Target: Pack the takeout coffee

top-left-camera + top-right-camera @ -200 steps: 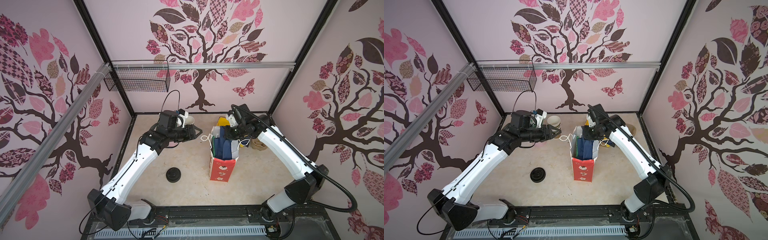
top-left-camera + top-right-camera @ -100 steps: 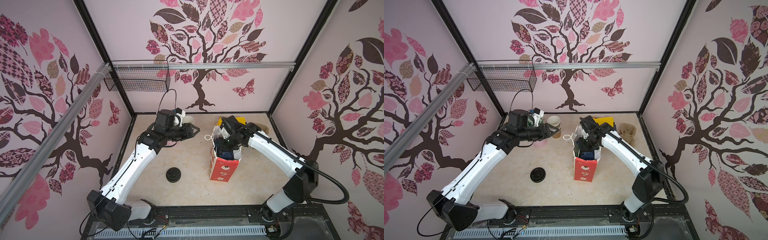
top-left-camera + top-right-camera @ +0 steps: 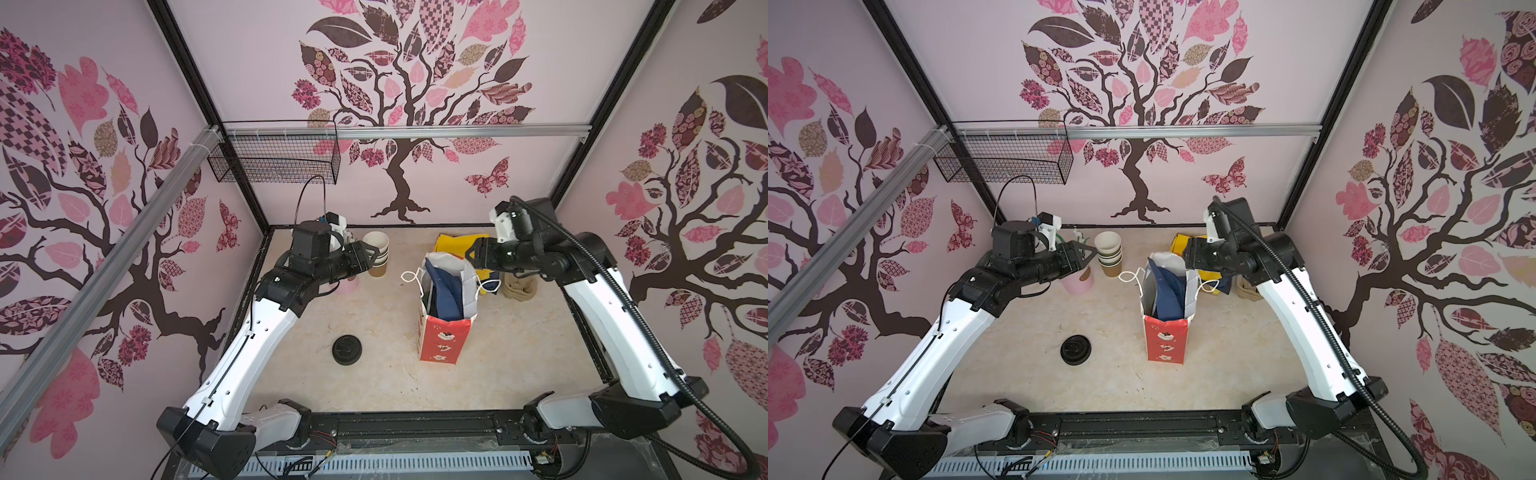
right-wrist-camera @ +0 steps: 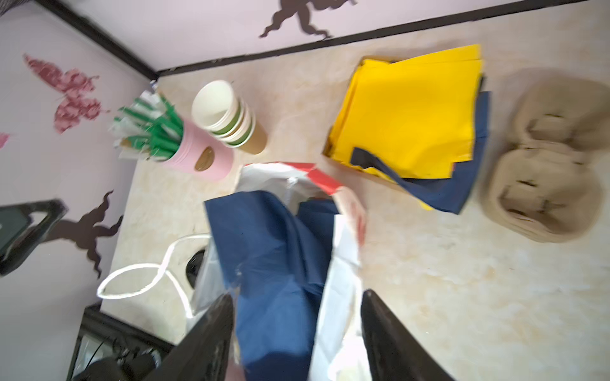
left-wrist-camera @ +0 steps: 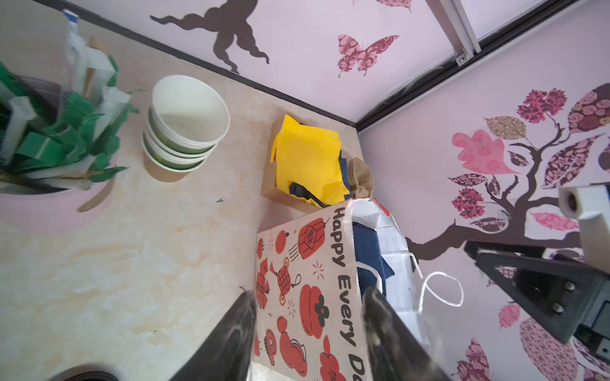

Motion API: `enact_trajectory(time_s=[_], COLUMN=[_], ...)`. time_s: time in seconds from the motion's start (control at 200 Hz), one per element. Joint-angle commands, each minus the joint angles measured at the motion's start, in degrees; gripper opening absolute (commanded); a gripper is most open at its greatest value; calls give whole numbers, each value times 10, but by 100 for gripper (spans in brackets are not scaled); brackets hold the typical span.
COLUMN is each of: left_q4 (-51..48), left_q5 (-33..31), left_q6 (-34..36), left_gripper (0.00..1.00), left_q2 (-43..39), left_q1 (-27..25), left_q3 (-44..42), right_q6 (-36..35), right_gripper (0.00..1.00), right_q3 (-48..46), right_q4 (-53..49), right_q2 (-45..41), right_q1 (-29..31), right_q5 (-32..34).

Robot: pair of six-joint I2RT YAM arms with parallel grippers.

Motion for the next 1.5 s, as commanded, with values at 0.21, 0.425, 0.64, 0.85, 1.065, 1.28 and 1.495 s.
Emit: enact_trajectory(time_s=[0.21,0.425,0.64,0.85,1.065,1.28,1.495], left_q4=[-9,242,470,694,834,936,895], left_q5=[-225,-415,-431,-372,-280,-260,-254], left_q6=[5,146,286,294,318,333,330], left_gripper=[56,66,97,97,97,97,97], left_q2=[-124,-241,-165,-54,71,206,190], left_q1=[146,176,179,213,230,231,232], left_q3=[-184,-432,-548,-615,-614,-591,-586], right_q6=[-12,-105,-164,-181,-197,-197,-202], right_gripper=[72,85,97,99,100,100,100], right_q3=[-462,-721,-770,-792,-860,-852,-840], right_q4=[309,699,955,1132,1320,1284,1269], right_q2=[-236,-222,-39,71,133,119,127], right_q1=[-121,-161,-166,-173,-201,-200,-190], right_q5=[300,300,232,153,60,63,79])
